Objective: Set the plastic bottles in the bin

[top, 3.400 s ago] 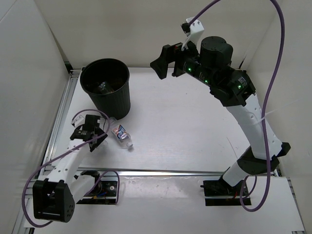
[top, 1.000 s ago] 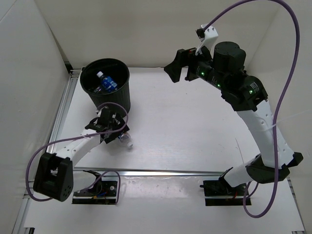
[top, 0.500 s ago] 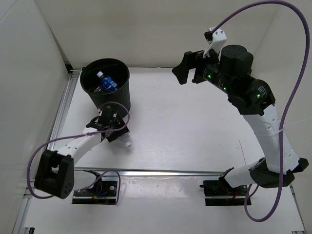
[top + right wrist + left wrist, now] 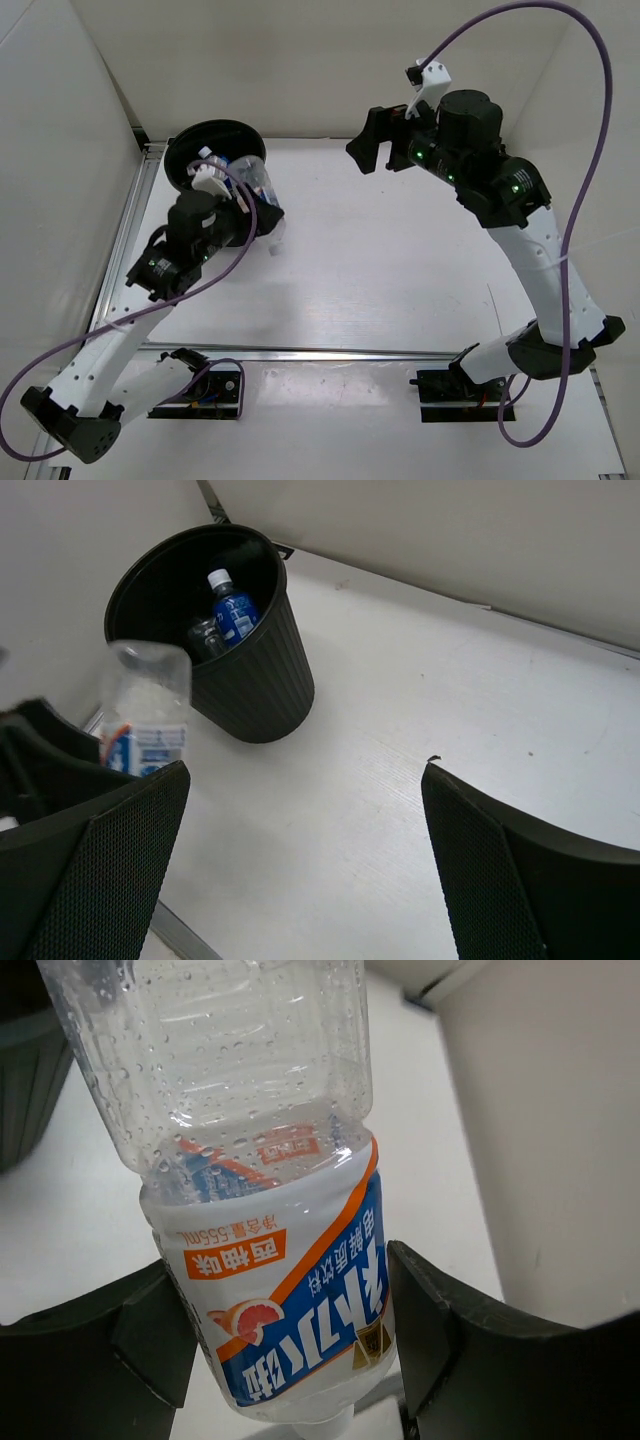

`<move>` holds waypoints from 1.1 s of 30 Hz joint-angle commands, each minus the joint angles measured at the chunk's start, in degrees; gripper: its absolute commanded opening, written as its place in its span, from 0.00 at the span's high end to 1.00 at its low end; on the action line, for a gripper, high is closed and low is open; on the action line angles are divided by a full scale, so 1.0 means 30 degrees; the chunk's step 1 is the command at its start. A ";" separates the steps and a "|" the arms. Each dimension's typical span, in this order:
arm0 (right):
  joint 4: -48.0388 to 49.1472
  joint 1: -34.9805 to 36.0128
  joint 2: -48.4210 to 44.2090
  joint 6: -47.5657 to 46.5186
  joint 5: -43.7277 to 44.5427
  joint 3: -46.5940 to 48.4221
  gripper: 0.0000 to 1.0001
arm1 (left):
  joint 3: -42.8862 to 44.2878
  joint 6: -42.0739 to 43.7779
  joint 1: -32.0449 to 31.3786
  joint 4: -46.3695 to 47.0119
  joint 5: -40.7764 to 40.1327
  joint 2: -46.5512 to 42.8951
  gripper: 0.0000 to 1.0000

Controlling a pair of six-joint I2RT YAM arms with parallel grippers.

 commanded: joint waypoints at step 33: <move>-0.5555 -0.2635 0.2532 0.3577 -0.1054 0.3650 0.00 | 0.8124 0.4767 0.7241 -0.0625 -0.2397 0.6184 0.00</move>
